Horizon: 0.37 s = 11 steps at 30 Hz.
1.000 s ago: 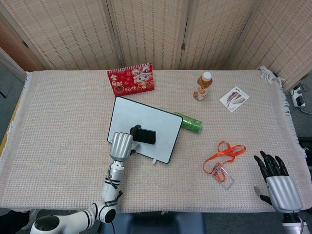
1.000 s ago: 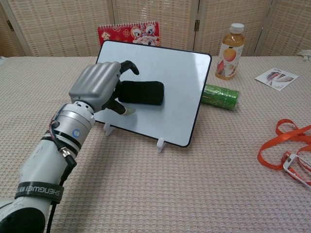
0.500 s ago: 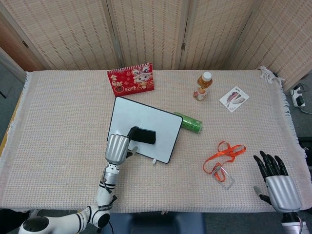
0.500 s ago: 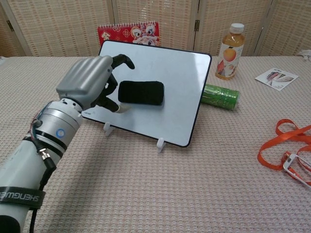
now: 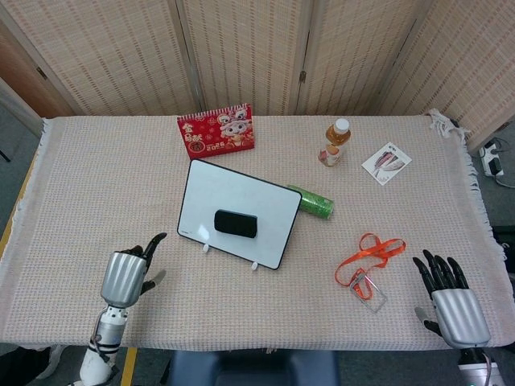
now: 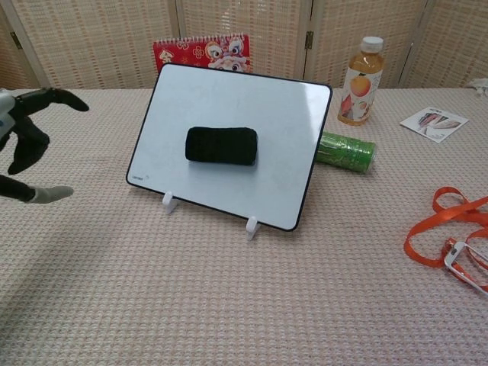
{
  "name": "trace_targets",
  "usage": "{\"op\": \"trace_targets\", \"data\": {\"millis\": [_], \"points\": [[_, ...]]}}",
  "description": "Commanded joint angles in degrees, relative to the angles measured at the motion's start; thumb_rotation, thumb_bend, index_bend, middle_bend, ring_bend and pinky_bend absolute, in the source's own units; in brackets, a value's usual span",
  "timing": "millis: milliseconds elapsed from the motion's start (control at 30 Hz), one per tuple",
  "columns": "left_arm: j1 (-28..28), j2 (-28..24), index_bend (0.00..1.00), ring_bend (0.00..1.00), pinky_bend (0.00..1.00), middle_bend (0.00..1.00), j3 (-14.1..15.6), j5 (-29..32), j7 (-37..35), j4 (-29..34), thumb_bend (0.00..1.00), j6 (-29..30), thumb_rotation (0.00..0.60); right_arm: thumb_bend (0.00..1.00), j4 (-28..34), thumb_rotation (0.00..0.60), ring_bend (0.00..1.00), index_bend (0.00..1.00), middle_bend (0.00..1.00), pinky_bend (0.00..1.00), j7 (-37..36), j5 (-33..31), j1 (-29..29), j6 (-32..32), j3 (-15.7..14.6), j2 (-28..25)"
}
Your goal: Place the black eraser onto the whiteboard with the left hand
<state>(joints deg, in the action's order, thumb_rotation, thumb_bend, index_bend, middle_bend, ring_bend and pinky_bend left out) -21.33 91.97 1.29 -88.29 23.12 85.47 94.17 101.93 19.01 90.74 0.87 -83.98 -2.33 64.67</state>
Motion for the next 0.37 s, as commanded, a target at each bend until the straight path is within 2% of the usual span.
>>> {"op": "trace_targets", "data": {"millis": [33,100,167,267,367], "points": [[6.6,-9.9,0.16,0.30,0.36,0.45,6.8,0.3,-0.4,8.2,0.17,1.7,0.600,0.30,-0.1,0.600,0.00,0.00,0.00,0.00,0.4,-0.3,-0.2,0.4,0.1,0.3],[9.0,-13.4,0.10,0.12,0.16,0.25,8.9,1.0,-0.5,10.6,0.17,2.2,0.600,0.30,-0.1,0.600,0.00,0.00,0.00,0.00,0.7,-0.5,-0.4,0.8,0.1,0.4],[11.6,-15.3,0.07,0.04,0.07,0.15,10.0,1.2,-2.2,10.9,0.17,3.9,0.600,0.30,-0.1,0.600,0.00,0.00,0.00,0.00,0.9,-0.6,-0.5,1.0,0.1,0.4],[14.0,-17.1,0.05,0.02,0.03,0.11,10.4,2.0,-3.0,11.4,0.17,5.1,0.600,0.30,-0.1,0.600,0.00,0.00,0.00,0.00,0.8,-0.6,-0.6,1.1,0.1,0.4],[15.4,-18.2,0.03,0.01,0.00,0.10,9.7,1.1,-2.6,12.1,0.17,6.5,0.600,0.30,0.0,0.600,0.00,0.00,0.00,0.00,0.6,-0.2,-0.6,1.1,-0.2,0.2]]}}
